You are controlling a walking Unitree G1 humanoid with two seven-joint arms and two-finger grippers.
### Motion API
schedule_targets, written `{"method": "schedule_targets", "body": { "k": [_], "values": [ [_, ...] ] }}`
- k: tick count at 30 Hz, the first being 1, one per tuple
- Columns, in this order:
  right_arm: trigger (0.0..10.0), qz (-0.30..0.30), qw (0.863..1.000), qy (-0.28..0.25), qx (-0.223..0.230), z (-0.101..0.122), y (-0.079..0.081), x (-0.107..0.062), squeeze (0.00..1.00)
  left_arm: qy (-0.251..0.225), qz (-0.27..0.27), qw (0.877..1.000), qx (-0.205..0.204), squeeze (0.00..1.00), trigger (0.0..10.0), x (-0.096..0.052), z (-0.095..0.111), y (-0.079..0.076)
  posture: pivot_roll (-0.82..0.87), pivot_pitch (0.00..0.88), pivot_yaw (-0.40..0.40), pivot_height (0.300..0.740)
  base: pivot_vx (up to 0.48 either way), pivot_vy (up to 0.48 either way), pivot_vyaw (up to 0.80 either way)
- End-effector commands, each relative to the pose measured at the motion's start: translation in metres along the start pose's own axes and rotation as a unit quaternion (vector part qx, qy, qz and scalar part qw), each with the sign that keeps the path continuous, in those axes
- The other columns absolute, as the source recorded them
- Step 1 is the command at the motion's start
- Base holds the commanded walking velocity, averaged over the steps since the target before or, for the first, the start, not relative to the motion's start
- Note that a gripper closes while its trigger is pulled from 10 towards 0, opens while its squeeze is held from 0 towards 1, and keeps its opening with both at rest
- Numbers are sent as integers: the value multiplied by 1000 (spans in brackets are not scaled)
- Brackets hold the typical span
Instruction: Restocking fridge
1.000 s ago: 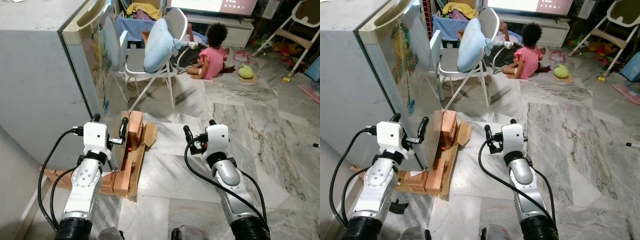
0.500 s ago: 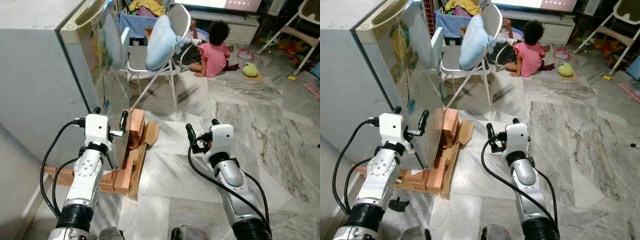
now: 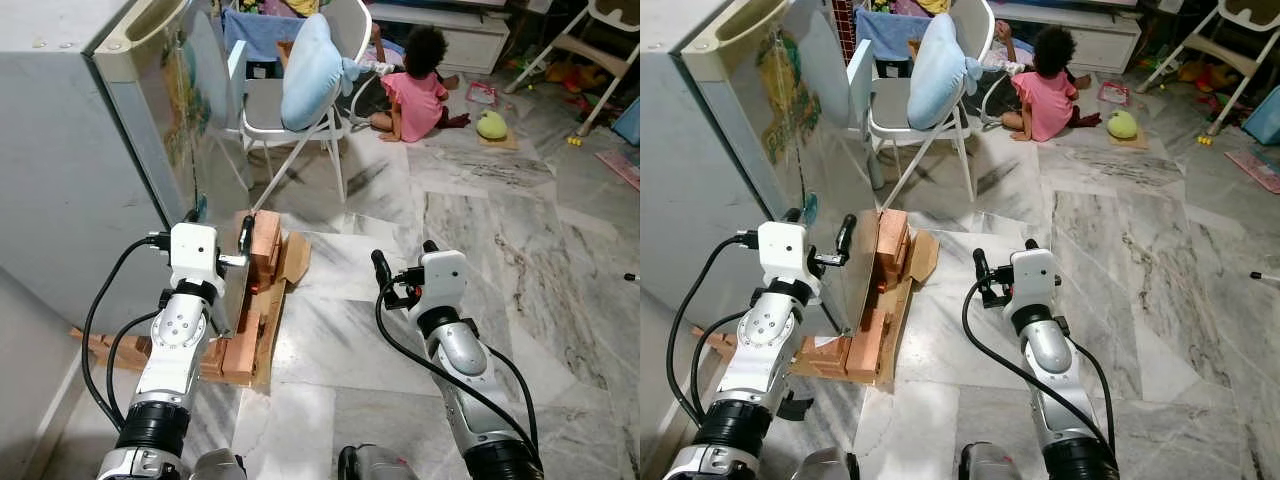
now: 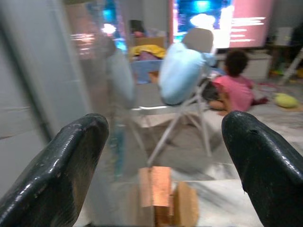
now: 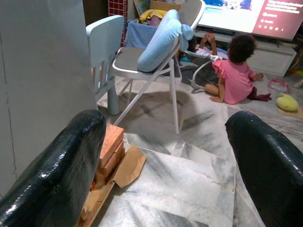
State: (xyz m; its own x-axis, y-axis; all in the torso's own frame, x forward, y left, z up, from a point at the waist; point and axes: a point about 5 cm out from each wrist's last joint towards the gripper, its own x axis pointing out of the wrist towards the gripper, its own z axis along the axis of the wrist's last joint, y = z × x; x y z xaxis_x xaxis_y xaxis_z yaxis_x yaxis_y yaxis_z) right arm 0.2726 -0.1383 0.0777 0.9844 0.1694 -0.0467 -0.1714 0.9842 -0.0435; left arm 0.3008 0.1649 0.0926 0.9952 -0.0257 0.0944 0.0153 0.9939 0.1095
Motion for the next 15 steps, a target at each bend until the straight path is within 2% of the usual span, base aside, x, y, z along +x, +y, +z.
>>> {"method": "schedule_targets", "body": {
  "k": [1, 6, 9, 15],
  "values": [
    [10000, -4, 1000, -4, -6, 4, -2, -2, 0, 6, 28, 1000, -2, 0, 10000, 2, -2, 10, -20, 58, -39, 740, 0, 0, 0],
    [10000, -5, 1000, 1, -1, 4, -3, -5, 0, 13, 26, 1000, -7, 0, 10000, 12, -3, 10, -32, 78, -51, 740, 0, 0, 0],
    [10000, 2, 1000, 3, -4, 5, -1, -9, 0, 18, 37, 999, -19, 0, 10000, 24, -2, 11, -50, 91, -52, 740, 0, 0, 0],
    [10000, -11, 1000, 10, -8, 7, -9, -23, 0, 13, 56, 998, -11, 0, 10000, 48, 10, 14, -105, 123, -48, 740, 0, 0, 0]
  ]
}}
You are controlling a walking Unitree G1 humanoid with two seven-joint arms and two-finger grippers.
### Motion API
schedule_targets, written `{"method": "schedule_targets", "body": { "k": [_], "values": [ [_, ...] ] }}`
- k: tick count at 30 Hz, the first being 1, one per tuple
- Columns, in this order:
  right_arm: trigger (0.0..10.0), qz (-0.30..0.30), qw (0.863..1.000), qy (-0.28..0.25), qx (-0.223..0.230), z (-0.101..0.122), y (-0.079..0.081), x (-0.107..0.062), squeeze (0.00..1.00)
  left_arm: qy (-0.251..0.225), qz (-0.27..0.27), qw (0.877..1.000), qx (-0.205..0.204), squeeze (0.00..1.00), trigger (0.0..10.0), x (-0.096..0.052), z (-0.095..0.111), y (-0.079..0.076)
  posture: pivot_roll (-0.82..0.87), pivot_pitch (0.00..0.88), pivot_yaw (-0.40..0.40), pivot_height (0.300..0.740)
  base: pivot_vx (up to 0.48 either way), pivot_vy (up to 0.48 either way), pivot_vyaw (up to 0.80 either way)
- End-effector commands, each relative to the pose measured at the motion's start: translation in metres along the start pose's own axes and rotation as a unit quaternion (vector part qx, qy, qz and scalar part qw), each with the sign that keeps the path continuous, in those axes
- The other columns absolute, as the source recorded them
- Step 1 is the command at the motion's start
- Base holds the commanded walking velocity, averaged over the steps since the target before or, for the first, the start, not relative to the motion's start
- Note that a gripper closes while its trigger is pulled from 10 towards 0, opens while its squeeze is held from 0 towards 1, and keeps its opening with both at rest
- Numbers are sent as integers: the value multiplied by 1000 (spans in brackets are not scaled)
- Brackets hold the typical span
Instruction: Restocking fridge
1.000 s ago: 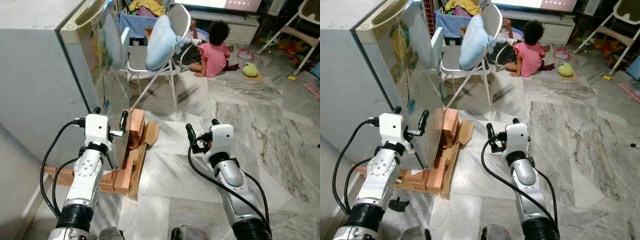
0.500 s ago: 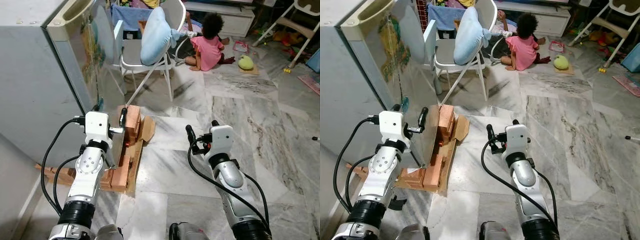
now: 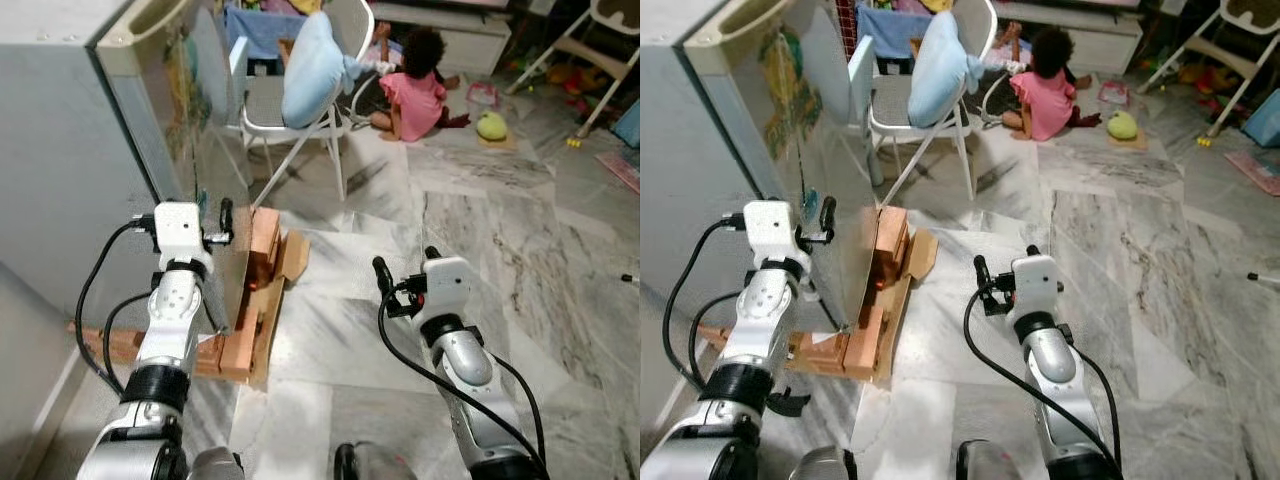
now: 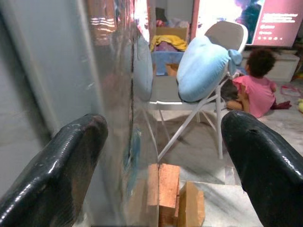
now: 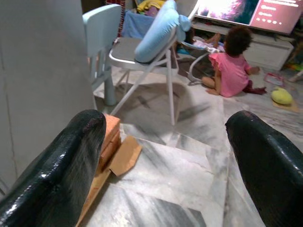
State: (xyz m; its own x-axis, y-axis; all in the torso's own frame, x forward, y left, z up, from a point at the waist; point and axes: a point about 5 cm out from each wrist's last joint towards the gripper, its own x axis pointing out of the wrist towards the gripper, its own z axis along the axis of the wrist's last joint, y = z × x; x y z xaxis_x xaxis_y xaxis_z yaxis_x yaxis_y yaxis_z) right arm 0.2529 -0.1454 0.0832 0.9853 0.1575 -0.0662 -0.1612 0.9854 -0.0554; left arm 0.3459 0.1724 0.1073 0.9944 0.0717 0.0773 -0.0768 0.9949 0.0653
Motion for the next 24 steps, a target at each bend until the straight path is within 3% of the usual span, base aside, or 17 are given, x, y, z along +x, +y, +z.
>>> {"method": "schedule_targets", "body": {
  "k": [1, 6, 10, 16, 24],
  "values": [
    [10000, -7, 1000, 1, -2, 3, -6, -4, 0, 0, 12, 1000, 9, 0, 10000, 4, 1, 5, -105, 123, -48, 740, 0, 0, 0],
    [10000, -14, 1000, 6, -3, 4, -9, -12, 0, -7, 61, 998, 16, 0, 10000, 12, 8, 21, -125, 132, -40, 740, 0, 0, 0],
    [10000, -14, 1000, 11, -2, 3, -8, -13, 0, -11, 43, 999, 7, 0, 10000, 11, 7, 20, -111, 129, -44, 740, 0, 0, 0],
    [10000, -2, 1000, 11, -3, 6, -3, -7, 0, -25, 16, 999, 22, 0, 10000, -3, -3, 16, -90, 126, -54, 740, 0, 0, 0],
    [10000, 5, 1000, 14, 0, 6, -2, -6, 0, -29, 77, 996, 41, 0, 10000, -1, 0, 38, -81, 125, -63, 740, 0, 0, 0]
  ]
}}
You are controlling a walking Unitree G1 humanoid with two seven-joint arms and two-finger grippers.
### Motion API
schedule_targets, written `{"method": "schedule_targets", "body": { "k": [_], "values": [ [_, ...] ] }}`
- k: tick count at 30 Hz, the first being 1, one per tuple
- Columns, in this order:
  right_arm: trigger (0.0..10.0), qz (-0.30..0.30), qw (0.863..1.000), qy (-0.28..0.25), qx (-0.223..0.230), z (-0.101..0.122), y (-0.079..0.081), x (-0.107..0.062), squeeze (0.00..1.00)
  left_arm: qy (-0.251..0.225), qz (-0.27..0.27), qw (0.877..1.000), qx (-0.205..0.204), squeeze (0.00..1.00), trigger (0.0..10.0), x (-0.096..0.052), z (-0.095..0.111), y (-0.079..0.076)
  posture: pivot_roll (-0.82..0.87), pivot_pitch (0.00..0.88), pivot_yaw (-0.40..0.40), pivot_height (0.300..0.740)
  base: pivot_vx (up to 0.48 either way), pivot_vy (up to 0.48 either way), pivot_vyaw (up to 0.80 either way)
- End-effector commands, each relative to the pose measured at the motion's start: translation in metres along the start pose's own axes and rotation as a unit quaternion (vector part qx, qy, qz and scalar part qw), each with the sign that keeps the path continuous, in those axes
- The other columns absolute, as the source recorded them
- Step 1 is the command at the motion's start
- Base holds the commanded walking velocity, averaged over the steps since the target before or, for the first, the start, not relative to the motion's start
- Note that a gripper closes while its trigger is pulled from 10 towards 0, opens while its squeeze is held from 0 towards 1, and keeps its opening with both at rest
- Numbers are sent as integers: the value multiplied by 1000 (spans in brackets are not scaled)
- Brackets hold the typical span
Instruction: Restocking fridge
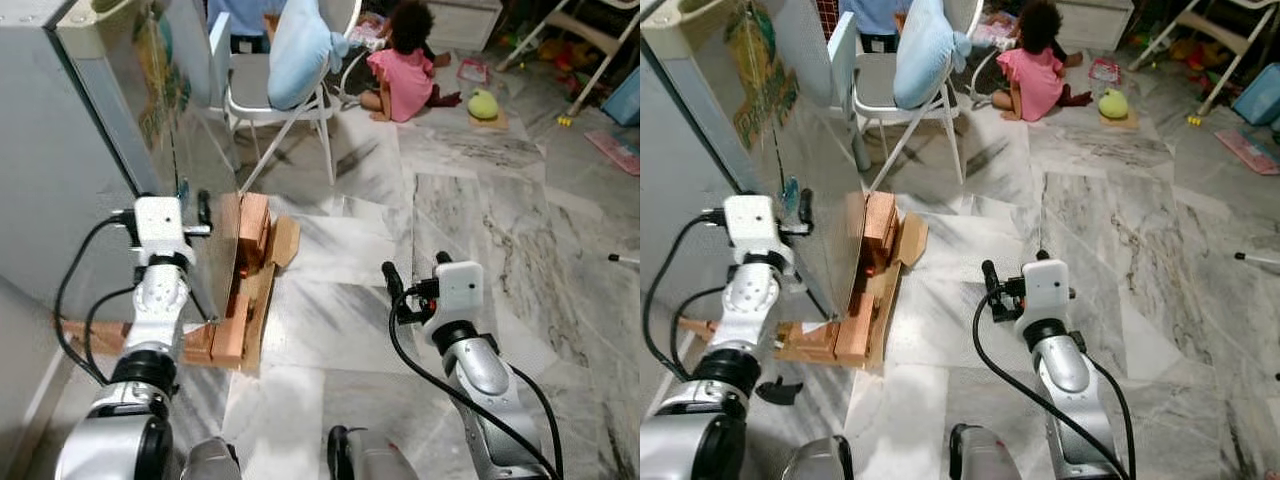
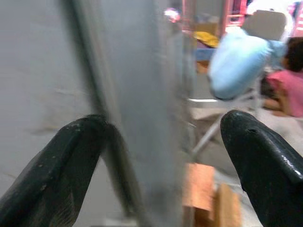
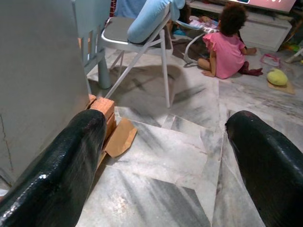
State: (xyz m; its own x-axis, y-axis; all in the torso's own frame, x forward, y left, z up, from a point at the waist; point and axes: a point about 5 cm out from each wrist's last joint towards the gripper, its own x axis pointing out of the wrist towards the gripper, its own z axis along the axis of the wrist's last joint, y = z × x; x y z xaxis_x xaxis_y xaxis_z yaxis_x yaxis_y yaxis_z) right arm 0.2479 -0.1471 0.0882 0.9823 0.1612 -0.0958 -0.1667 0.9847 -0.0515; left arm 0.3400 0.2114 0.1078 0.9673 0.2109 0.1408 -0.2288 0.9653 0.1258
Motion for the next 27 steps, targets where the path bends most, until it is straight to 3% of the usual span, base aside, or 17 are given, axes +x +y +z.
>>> {"method": "schedule_targets", "body": {
  "k": [1, 5, 7, 11, 12, 17, 18, 19, 20, 21, 26, 27],
  "values": [
    [10000, 2, 1000, -1, -2, 2, -1, 0, 0, -7, 15, 1000, 13, 0, 10000, 5, 5, 1, -83, 124, -60, 740, 0, 0, 0],
    [10000, -1, 1000, -2, -2, 2, -1, 0, 0, -2, 27, 1000, 15, 0, 10000, 9, 7, 3, -85, 124, -58, 740, 0, 0, 0],
    [10000, -3, 1000, -3, -2, 3, -1, 0, 0, 1, 17, 1000, -4, 0, 10000, 12, 9, -1, -89, 124, -56, 740, 0, 0, 0],
    [10000, -4, 1000, -2, -1, 3, -1, 0, 0, -10, -52, 998, -34, 0, 10000, 16, 18, -22, -90, 124, -55, 740, 0, 0, 0],
    [10000, -5, 1000, -2, -1, 2, -1, 1, 0, -15, -92, 995, -40, 0, 10000, 15, 21, -36, -88, 122, -55, 740, 0, 0, 0],
    [10000, -5, 1000, -2, 0, 2, -2, 3, 0, -16, -126, 991, -48, 0, 10000, 14, 24, -51, -78, 117, -56, 740, 0, 0, 0],
    [10000, -4, 1000, -3, 0, 2, -1, 4, 0, -20, -152, 987, -56, 0, 10000, 12, 27, -60, -74, 113, -56, 740, 0, 0, 0],
    [10000, -8, 1000, -5, 0, 3, -1, 6, 0, -33, -206, 976, -68, 0, 10000, 11, 35, -80, -68, 108, -55, 740, 0, 0, 0],
    [10000, -8, 1000, -5, 0, 3, -1, 6, 0, -33, -206, 976, -68, 0, 10000, 11, 35, -80, -68, 108, -55, 740, 0, 0, 0],
    [10000, -13, 1000, -7, -2, 3, -1, 6, 0, -43, -241, 967, -72, 0, 10000, 9, 43, -92, -68, 108, -55, 740, 0, 0, 0],
    [10000, -17, 1000, -7, 1, 3, -2, 7, 0, -53, -273, 957, -76, 0, 10000, 8, 50, -101, -65, 104, -53, 740, 0, 0, 0],
    [10000, -24, 1000, -8, 5, 3, -3, 7, 0, -70, -322, 940, -93, 0, 10000, 1, 62, -122, -54, 86, -41, 740, 0, 0, 0]
  ]
}}
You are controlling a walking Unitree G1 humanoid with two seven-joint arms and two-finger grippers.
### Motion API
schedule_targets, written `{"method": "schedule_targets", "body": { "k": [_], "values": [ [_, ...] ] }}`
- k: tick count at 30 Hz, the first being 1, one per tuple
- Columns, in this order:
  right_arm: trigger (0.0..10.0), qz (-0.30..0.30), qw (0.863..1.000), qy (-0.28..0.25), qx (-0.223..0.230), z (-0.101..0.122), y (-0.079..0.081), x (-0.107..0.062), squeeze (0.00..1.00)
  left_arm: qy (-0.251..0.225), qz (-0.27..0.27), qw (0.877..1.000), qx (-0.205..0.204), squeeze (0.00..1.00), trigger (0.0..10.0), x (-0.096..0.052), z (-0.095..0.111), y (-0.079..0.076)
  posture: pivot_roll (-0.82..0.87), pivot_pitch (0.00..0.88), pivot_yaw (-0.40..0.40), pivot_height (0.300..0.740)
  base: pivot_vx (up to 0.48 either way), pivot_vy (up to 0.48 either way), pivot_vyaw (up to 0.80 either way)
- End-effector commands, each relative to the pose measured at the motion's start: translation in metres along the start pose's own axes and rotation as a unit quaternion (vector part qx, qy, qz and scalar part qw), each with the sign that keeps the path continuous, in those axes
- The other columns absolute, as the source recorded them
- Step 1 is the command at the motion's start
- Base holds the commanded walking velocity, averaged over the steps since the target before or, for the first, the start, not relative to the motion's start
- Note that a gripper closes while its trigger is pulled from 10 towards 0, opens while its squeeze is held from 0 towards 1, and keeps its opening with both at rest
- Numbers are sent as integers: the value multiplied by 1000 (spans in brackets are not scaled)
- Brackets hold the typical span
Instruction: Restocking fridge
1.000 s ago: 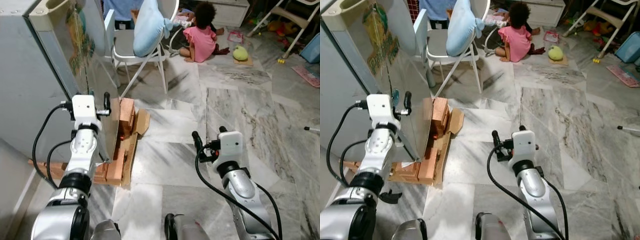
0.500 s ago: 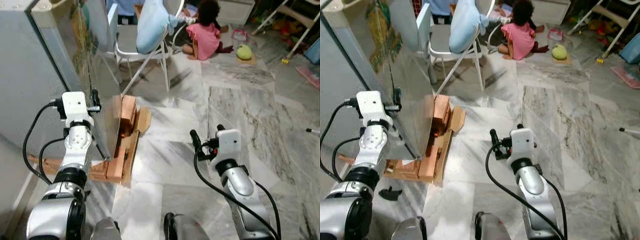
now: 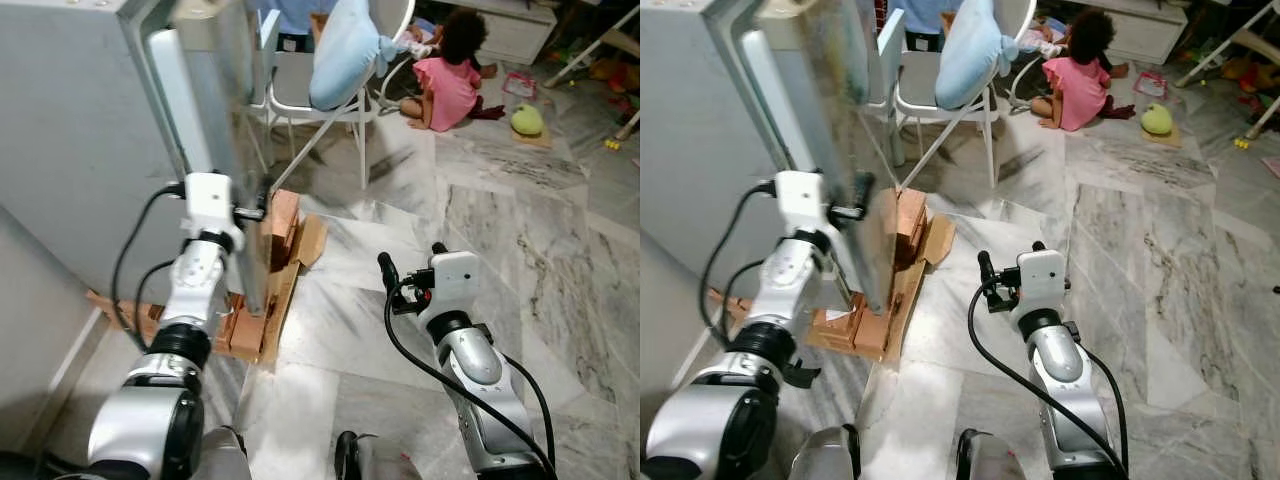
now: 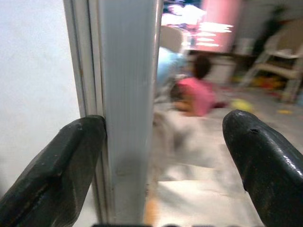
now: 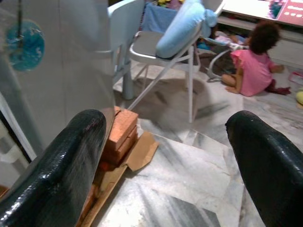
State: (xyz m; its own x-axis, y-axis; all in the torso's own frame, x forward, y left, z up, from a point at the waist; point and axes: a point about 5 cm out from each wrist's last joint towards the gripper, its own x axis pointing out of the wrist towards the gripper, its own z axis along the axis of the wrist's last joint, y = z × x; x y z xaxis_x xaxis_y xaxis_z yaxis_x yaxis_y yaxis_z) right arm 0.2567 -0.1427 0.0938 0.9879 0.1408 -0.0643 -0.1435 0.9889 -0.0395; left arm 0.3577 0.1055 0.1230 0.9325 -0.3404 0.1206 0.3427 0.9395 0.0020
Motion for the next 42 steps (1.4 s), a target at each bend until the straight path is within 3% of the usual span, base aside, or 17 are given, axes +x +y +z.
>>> {"method": "schedule_targets", "body": {
  "k": [1, 3, 6, 16, 27, 32, 42],
  "values": [
    [10000, -19, 1000, 6, 1, -4, -7, -1, 0, -68, -105, 992, 8, 0, 10000, 17, 36, -41, -54, 86, -41, 740, 0, 0, 0],
    [10000, -28, 1000, 4, 5, -5, -7, -1, 0, -87, -167, 982, -10, 0, 10000, 15, 43, -73, -48, 81, -37, 740, 0, 0, 0],
    [10000, -30, 1000, 1, 6, -5, -4, 2, 0, -80, -173, 982, -4, 0, 10000, 11, 36, -80, -39, 77, -38, 740, 0, 0, 0],
    [10000, -29, 1000, -6, 7, -4, -3, 10, 0, -30, -134, 991, 4, 0, 10000, -12, 11, -41, -19, 59, -45, 740, 195, -136, -530],
    [10000, -27, 1000, -13, 7, -5, -1, 12, 0, -13, -137, 990, 16, 0, 10000, -17, 2, -44, -26, 38, -43, 740, 427, -22, -218],
    [10000, -31, 999, -17, 5, -4, -2, 15, 0, 5, -66, 997, 38, 0, 10000, -17, -5, -28, -28, 26, -38, 740, 477, 0, 0],
    [10000, -28, 999, -23, 6, -3, 2, 19, 0, 17, -43, 998, 48, 0, 10000, -12, -7, -22, -24, 18, -34, 740, 480, 0, 0]
  ]
}}
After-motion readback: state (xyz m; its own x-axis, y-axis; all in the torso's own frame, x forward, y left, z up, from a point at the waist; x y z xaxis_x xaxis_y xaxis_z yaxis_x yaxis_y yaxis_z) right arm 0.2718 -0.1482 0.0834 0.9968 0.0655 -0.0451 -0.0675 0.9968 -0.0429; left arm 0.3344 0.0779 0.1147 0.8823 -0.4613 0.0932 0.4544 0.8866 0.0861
